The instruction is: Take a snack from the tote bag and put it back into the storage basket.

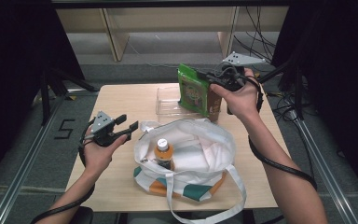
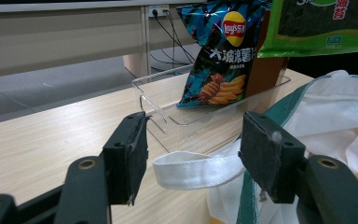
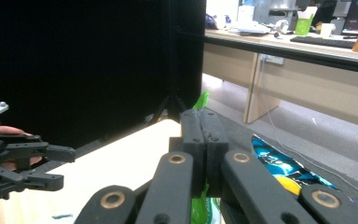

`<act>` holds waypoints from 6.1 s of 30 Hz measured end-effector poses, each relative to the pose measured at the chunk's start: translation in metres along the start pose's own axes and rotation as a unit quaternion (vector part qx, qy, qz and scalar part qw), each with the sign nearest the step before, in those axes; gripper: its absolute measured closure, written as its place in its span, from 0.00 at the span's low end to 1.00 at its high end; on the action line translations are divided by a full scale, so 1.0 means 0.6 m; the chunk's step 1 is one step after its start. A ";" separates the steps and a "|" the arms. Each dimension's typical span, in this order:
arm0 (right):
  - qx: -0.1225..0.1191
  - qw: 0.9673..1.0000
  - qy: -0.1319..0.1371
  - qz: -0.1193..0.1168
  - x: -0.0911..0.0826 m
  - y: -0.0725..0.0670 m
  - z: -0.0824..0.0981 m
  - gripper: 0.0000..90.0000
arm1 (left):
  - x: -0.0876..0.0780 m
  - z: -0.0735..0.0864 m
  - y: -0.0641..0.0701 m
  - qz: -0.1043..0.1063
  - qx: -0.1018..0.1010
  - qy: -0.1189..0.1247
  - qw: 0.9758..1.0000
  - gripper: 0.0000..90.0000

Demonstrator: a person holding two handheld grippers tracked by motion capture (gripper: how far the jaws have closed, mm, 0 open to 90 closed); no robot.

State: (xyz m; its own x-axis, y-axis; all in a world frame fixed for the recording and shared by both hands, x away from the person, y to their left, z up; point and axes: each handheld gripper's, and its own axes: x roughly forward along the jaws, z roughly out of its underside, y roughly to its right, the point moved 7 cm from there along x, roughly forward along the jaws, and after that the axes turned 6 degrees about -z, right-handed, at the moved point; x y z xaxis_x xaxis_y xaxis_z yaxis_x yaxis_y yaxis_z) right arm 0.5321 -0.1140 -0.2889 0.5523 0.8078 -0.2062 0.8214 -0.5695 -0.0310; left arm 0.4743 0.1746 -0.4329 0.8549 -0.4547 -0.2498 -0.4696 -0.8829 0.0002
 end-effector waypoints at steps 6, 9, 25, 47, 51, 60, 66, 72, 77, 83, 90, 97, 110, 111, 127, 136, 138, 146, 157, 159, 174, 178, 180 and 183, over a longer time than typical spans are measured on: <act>-0.001 1.000 -0.002 0.008 0.007 0.012 0.004 1.00 | 0.001 0.000 0.001 0.000 0.001 0.000 1.000 0.45; 0.003 1.000 -0.005 0.011 0.013 0.017 0.006 1.00 | 0.001 0.000 0.001 0.000 0.001 0.000 1.000 0.45; 0.026 0.999 -0.009 0.027 0.045 0.038 0.019 1.00 | 0.000 -0.001 -0.001 0.000 0.000 0.002 1.000 0.45; 0.042 0.998 -0.014 0.043 0.073 0.066 0.036 1.00 | 0.000 0.000 -0.001 0.000 -0.001 0.001 1.000 0.45; 0.044 0.998 -0.015 0.044 0.077 0.068 0.039 1.00 | 0.000 0.000 -0.001 0.000 0.000 0.001 1.000 0.45; 0.053 0.997 -0.014 0.047 0.086 0.074 0.046 1.00 | 0.000 0.000 -0.002 -0.001 -0.001 0.001 1.000 0.46; 0.039 0.998 -0.012 0.047 0.087 0.079 0.046 1.00 | 0.000 0.000 0.000 0.001 0.000 0.004 1.000 0.46; 0.038 0.998 -0.015 0.048 0.095 0.083 0.051 1.00 | 0.000 0.001 -0.002 -0.001 0.002 0.001 1.000 0.46; 0.049 0.997 -0.021 0.050 0.102 0.084 0.057 1.00 | 0.000 0.002 -0.001 0.000 0.001 0.000 1.000 0.46; 0.056 0.997 -0.023 0.054 0.110 0.089 0.065 1.00 | 0.000 0.002 -0.002 0.000 0.001 0.000 1.000 0.46; 0.047 0.997 -0.029 0.058 0.120 0.096 0.076 1.00 | 0.001 0.003 -0.002 -0.001 -0.001 -0.001 1.000 0.46; 0.056 0.996 -0.034 0.060 0.130 0.098 0.082 1.00 | 0.001 0.003 -0.002 -0.001 0.000 -0.001 1.000 0.46; 0.038 0.997 -0.034 0.060 0.143 0.105 0.091 1.00 | 0.001 0.003 -0.002 -0.001 -0.002 -0.001 1.000 0.46; 0.053 0.996 -0.040 0.060 0.144 0.102 0.093 1.00 | 0.001 0.003 -0.003 -0.001 0.000 -0.001 1.000 0.46; 0.036 0.997 -0.039 0.064 0.159 0.109 0.098 1.00 | 0.002 0.005 -0.003 0.000 0.001 -0.002 1.000 0.46; 0.030 0.997 -0.036 0.063 0.170 0.109 0.093 1.00 | 0.002 0.004 -0.004 0.000 0.000 -0.001 1.000 0.46; 0.033 0.997 -0.039 0.062 0.172 0.109 0.092 1.00 | 0.002 0.004 -0.004 0.000 0.000 -0.001 1.000 0.46; 0.034 0.997 -0.039 0.060 0.177 0.111 0.096 1.00 | 0.002 0.004 -0.004 0.000 -0.001 -0.002 1.000 0.45; 0.033 0.996 -0.046 0.065 0.185 0.110 0.109 1.00 | 0.001 0.004 -0.006 -0.001 -0.002 -0.002 1.000 0.45; 0.030 0.996 -0.046 0.066 0.186 0.111 0.112 1.00 | 0.001 0.005 -0.006 -0.001 -0.003 -0.003 1.000 0.45; 0.013 0.996 -0.060 0.064 0.185 0.111 0.120 1.00 | 0.002 0.005 -0.004 0.001 -0.002 -0.002 1.000 0.45; 0.014 0.995 -0.066 0.068 0.181 0.112 0.122 1.00 | 0.002 0.005 -0.005 0.000 -0.002 -0.003 1.000 0.45; 0.007 0.996 -0.066 0.067 0.180 0.114 0.122 1.00 | 0.003 0.005 -0.006 0.001 0.003 -0.002 1.000 0.45; 0.017 0.995 -0.061 0.071 0.180 0.113 0.123 1.00 | 0.003 0.004 -0.006 0.002 0.003 0.000 1.000 0.45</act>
State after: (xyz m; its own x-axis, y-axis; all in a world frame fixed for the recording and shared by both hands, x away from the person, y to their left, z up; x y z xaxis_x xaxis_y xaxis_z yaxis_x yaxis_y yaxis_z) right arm 0.6368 -0.0764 -0.3856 0.6400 0.6947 -0.3283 0.7294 -0.6836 -0.0245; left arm 0.4769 0.1770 -0.4358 0.8534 -0.4579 -0.2492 -0.4739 -0.8806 -0.0049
